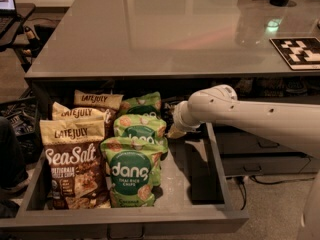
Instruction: Pick blue chip bag from top drawer and place on counter
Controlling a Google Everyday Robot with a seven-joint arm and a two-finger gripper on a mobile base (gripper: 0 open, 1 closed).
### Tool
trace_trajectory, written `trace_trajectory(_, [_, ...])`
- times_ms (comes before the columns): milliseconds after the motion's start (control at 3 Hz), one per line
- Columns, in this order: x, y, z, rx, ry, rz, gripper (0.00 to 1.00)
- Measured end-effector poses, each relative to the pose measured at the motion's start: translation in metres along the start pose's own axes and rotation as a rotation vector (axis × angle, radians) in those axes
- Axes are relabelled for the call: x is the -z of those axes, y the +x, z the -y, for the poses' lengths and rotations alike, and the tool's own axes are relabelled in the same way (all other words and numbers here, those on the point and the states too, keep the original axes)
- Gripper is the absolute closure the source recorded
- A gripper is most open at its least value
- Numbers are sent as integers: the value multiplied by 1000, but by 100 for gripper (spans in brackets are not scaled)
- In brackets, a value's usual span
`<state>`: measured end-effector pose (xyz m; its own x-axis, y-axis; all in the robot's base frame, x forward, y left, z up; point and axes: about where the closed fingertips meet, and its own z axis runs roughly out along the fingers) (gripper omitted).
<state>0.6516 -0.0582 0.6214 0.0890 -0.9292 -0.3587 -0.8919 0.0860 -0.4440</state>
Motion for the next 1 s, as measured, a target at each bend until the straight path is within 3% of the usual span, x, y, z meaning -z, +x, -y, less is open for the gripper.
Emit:
trace_trajectory(667, [0, 0, 0, 0, 0, 0, 87])
trace_trajectory(1000, [0, 0, 0, 0, 0, 0, 100])
